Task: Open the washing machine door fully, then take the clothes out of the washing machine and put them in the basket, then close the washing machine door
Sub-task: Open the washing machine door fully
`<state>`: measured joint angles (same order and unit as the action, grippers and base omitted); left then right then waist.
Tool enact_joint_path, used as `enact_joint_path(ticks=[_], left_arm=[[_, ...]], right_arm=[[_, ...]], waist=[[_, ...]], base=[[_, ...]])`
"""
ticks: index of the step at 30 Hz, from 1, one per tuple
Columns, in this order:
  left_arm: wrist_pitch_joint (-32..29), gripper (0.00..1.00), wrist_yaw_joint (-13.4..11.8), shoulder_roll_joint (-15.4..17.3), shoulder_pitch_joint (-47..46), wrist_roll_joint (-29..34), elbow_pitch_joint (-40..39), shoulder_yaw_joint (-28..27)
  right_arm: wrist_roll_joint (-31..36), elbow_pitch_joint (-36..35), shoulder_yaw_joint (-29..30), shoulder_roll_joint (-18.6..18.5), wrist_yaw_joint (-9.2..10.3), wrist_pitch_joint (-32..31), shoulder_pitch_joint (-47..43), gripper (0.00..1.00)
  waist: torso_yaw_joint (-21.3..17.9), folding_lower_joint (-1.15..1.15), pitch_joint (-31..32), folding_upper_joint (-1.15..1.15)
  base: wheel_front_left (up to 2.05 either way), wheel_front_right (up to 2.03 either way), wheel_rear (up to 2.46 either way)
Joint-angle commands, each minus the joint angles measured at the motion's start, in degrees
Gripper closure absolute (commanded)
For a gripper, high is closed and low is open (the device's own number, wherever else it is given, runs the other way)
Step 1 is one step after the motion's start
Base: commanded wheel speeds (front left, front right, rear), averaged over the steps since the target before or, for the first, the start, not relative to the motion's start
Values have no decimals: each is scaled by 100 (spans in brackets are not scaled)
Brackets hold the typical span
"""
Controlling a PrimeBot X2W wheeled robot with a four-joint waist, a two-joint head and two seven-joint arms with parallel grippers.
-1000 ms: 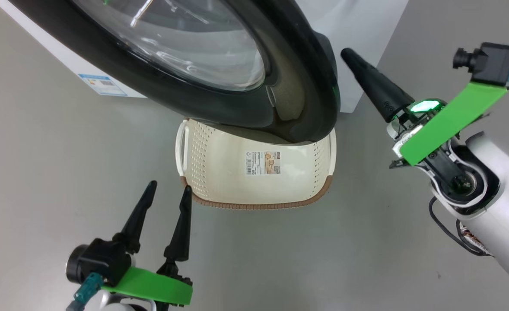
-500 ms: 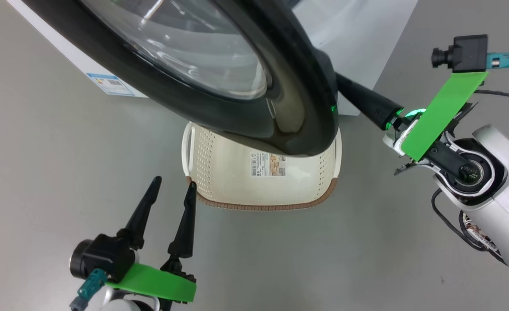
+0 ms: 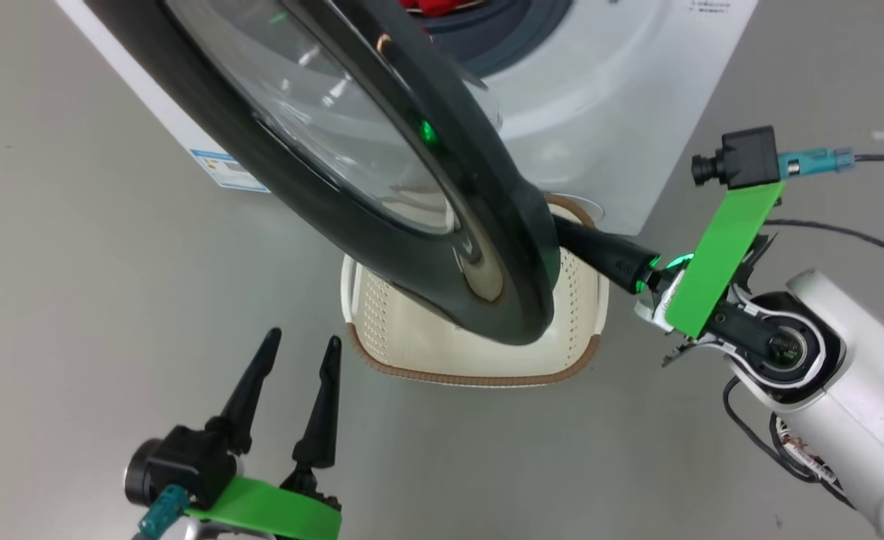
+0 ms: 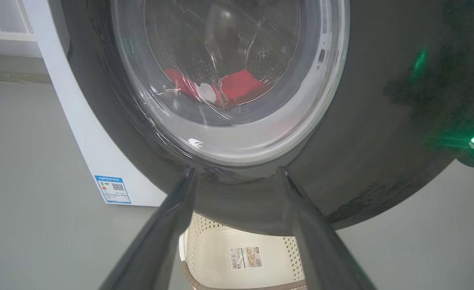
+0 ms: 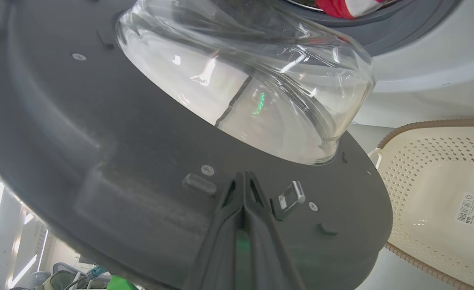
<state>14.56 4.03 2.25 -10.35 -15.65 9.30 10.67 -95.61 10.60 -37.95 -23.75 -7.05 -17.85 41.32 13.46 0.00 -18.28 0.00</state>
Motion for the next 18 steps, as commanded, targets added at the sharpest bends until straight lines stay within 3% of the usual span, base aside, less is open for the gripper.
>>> enact_joint_path(ticks=[1,18], left_arm=[[44,0,-52,63,86,-37,-146,-181],[44,0,-172,63,492,-36,-212,-62]], right_arm=[[62,-198,-30,114,-44,-58,-171,100],[261,-270,2,514,-44,-329,-791,100]], waist=[[98,0,101,0],[743,0,674,0]], base=[[0,0,0],[0,0,0]])
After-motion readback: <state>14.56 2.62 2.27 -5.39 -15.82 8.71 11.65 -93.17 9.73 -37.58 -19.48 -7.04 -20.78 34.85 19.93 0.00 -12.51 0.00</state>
